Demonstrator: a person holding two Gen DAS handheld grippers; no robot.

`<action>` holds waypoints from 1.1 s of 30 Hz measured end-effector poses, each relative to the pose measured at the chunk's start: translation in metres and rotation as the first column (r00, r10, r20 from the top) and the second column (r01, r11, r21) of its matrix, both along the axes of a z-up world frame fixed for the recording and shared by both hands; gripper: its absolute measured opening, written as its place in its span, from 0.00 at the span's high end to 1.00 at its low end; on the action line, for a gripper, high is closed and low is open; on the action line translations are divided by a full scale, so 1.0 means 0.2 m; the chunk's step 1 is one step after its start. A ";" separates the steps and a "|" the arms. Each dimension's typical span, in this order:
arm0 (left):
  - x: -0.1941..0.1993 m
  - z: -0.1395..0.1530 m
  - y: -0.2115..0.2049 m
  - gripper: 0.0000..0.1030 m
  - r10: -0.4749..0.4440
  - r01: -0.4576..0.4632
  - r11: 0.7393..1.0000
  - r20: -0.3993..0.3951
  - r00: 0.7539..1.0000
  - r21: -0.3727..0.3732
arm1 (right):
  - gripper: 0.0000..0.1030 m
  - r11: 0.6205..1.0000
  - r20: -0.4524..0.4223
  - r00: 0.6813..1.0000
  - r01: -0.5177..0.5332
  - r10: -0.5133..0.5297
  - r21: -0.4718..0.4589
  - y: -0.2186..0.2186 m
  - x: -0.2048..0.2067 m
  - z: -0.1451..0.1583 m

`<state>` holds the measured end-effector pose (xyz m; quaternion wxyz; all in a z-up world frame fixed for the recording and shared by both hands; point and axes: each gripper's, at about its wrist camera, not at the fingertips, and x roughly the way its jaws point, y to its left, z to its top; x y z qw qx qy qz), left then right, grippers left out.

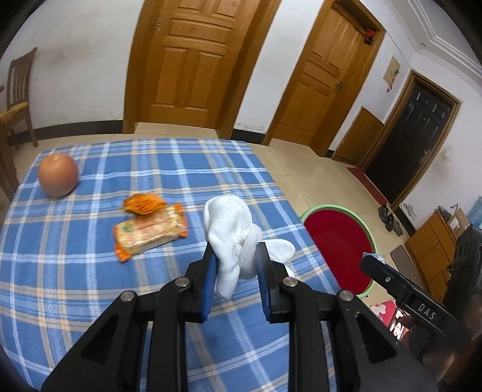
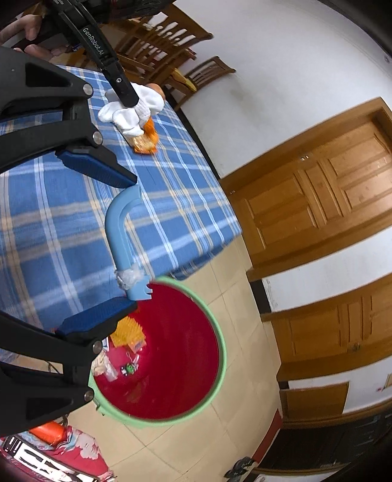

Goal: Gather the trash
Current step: 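Carry the white cloth and blue handle over the red bucket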

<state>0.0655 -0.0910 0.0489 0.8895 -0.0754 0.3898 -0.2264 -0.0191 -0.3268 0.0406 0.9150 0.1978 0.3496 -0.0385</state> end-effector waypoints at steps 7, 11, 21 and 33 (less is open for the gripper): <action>0.02 0.01 -0.18 0.76 -0.063 0.063 0.998 0.009 0.998 0.024 | 0.26 0.998 0.001 0.998 0.066 -0.066 0.021 -0.14 -0.05 -0.01; 0.04 0.00 -0.29 0.76 -0.101 0.100 0.994 0.007 0.995 0.040 | 0.26 0.995 -0.002 0.995 0.099 -0.099 0.025 -0.21 -0.07 -0.03; 0.09 -0.03 -0.57 0.76 -0.192 0.192 0.979 -0.003 0.981 0.069 | 0.26 0.983 -0.027 0.984 0.179 -0.178 0.043 -0.39 -0.09 -0.10; 0.14 -0.14 -0.82 0.76 -0.271 0.275 0.956 -0.047 0.961 0.100 | 0.26 0.969 -0.088 0.969 0.238 -0.232 0.062 -0.55 -0.06 -0.22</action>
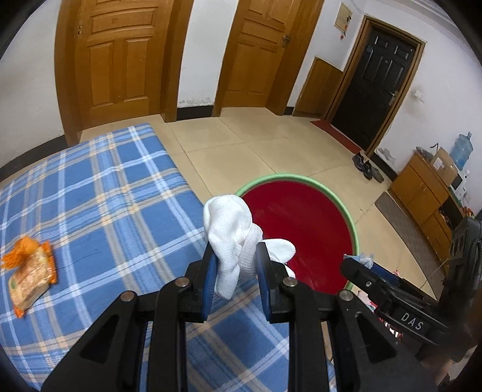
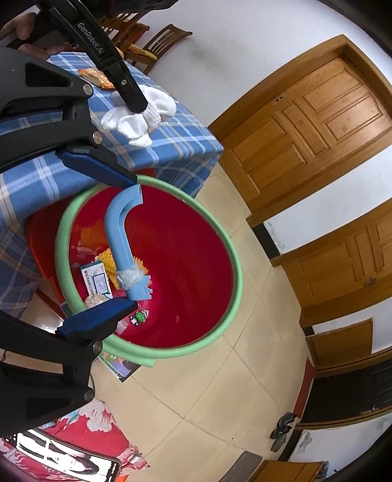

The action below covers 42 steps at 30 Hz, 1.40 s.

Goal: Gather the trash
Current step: 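Carry the white cloth and blue handle over the red bucket, then open both grippers to drop the cloth and handle into the bucket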

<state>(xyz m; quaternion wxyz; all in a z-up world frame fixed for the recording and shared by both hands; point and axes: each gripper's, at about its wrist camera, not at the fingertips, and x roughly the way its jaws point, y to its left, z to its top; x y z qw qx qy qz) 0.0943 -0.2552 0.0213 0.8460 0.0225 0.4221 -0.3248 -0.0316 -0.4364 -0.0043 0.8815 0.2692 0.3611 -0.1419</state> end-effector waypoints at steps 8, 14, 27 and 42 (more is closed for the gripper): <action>0.03 -0.07 -0.12 0.76 -0.033 0.034 0.999 -0.013 0.999 0.031 | 0.25 0.999 -0.020 0.999 0.036 -0.035 0.041 -0.07 0.01 -0.07; 0.06 -0.10 -0.18 0.74 -0.050 0.051 0.998 -0.020 0.999 0.041 | 0.19 0.995 -0.013 0.998 0.065 -0.064 0.074 -0.12 -0.01 -0.08; 0.06 -0.08 -0.18 0.60 -0.040 0.040 0.999 -0.021 0.999 0.034 | 0.18 0.992 0.008 0.997 0.081 -0.082 0.092 -0.15 -0.03 -0.07; 0.03 0.01 0.04 0.60 0.034 -0.034 0.999 0.013 0.999 0.001 | 0.17 0.996 0.044 0.997 0.052 -0.055 0.073 -0.06 -0.06 0.03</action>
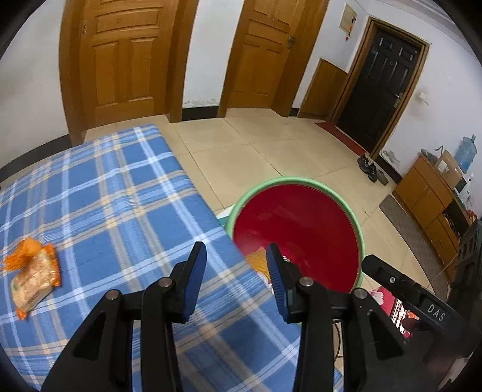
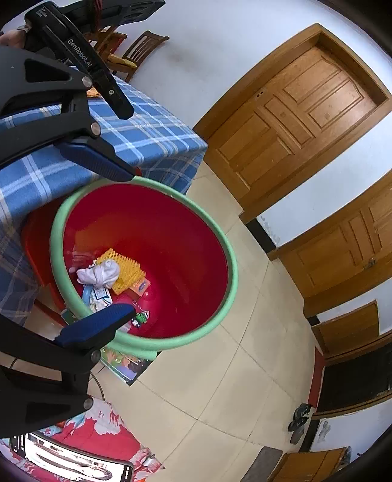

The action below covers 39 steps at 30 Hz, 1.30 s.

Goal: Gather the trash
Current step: 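Open both grippers to drop the cloth and handle into the bucket, then move the left tool to the snack bag and grasp it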

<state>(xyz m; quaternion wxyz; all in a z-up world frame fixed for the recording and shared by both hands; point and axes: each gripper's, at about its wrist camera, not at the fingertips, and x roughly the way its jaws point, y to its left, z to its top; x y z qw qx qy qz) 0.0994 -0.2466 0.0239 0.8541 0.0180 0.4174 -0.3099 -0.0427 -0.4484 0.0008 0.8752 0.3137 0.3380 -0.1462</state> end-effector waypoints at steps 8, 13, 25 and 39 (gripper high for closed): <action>0.01 0.05 0.18 0.60 0.065 -0.065 0.998 0.024 0.998 -0.007 | 0.17 0.999 0.019 0.999 -0.037 0.038 -0.022 0.10 0.00 0.06; 0.02 0.07 0.31 0.60 0.112 -0.111 0.994 0.037 0.993 -0.008 | 0.17 0.998 0.025 0.998 -0.062 0.063 -0.031 0.15 0.02 0.08; 0.11 0.08 0.67 0.60 0.261 -0.261 0.965 0.053 0.964 -0.003 | 0.16 0.989 0.019 0.990 -0.136 0.137 -0.052 0.32 0.10 0.10; 0.28 -0.03 0.97 0.52 0.399 -0.400 0.916 0.017 0.917 0.024 | 0.16 0.980 -0.017 0.982 -0.189 0.188 -0.061 0.44 0.21 0.06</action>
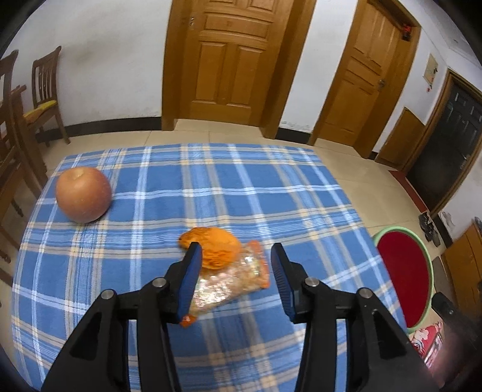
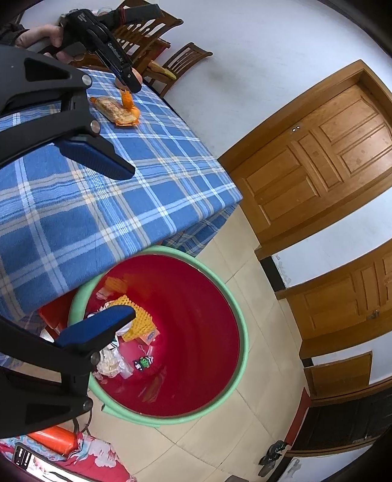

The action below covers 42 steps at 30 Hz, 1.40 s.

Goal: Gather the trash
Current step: 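Move the left tool to the snack bag and grasp it, then lift the snack bag with the left gripper while the right moves to the orange wrapper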

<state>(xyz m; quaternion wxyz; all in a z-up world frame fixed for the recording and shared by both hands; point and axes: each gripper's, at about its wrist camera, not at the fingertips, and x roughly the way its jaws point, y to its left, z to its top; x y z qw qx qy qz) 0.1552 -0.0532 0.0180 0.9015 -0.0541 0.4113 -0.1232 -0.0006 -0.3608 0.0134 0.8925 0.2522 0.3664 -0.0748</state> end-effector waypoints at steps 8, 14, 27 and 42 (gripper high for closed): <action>0.04 -0.12 0.04 0.47 0.019 -0.019 1.000 -0.048 0.999 0.016 | 0.15 1.000 -0.016 1.000 -0.019 0.019 -0.004 0.03 0.04 -0.02; 0.08 -0.18 0.07 0.47 0.017 -0.015 1.000 -0.064 0.998 0.026 | 0.15 1.000 -0.022 0.999 -0.025 0.025 -0.005 0.04 0.05 -0.02; -0.01 -0.21 -0.03 0.46 -0.109 0.117 0.992 -0.125 0.986 0.055 | 0.15 1.000 -0.018 0.999 -0.031 0.031 0.000 0.05 0.05 -0.03; -0.04 -0.26 -0.20 0.46 -0.179 0.196 0.973 -0.142 0.974 0.123 | 0.15 1.000 -0.018 0.999 -0.028 0.028 0.002 0.04 0.04 -0.02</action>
